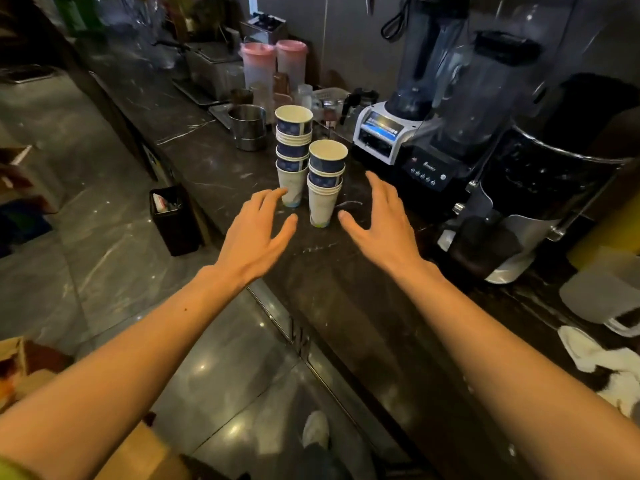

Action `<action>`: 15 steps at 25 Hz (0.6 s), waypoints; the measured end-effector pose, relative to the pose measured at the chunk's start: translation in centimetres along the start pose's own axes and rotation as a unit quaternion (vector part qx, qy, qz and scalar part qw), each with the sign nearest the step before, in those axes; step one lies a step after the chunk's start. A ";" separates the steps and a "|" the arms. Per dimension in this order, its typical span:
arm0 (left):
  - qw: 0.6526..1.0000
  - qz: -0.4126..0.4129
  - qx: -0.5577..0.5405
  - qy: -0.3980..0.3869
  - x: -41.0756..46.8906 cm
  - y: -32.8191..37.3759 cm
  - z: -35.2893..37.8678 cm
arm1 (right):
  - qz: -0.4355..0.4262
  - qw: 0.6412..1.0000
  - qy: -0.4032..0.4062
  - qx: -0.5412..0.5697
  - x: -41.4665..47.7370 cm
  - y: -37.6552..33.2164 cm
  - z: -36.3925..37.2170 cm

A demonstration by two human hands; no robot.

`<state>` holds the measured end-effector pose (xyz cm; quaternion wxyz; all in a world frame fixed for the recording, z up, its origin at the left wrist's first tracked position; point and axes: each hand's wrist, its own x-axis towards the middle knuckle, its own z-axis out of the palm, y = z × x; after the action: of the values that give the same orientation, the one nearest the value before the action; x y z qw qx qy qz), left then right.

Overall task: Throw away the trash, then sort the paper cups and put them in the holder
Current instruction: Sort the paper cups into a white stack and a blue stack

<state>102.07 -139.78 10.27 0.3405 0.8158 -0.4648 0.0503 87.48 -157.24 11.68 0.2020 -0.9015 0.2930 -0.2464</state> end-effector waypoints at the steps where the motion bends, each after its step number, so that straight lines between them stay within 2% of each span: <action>1: 1.000 0.002 -0.011 -0.009 1.7 -0.6 1.1 | 0.008 1.000 -0.004 0.022 2.0 0.8 0.7; 5: 0.995 -0.009 -0.090 -0.045 6.5 -1.7 4.2 | 0.037 0.994 -0.032 0.095 7.1 3.3 2.5; 9: 0.990 -0.047 -0.129 -0.034 11.6 -3.3 6.5 | 0.076 0.982 -0.051 0.165 11.7 4.9 3.9; 15: 0.985 -0.030 -0.159 -0.060 17.3 -6.8 9.2 | 0.114 0.964 -0.069 0.228 16.2 5.2 6.5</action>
<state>115.02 -155.53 6.72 0.4384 0.7665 -0.4619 -0.0833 100.33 -169.91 9.16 0.4491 -0.8067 0.3155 -0.2190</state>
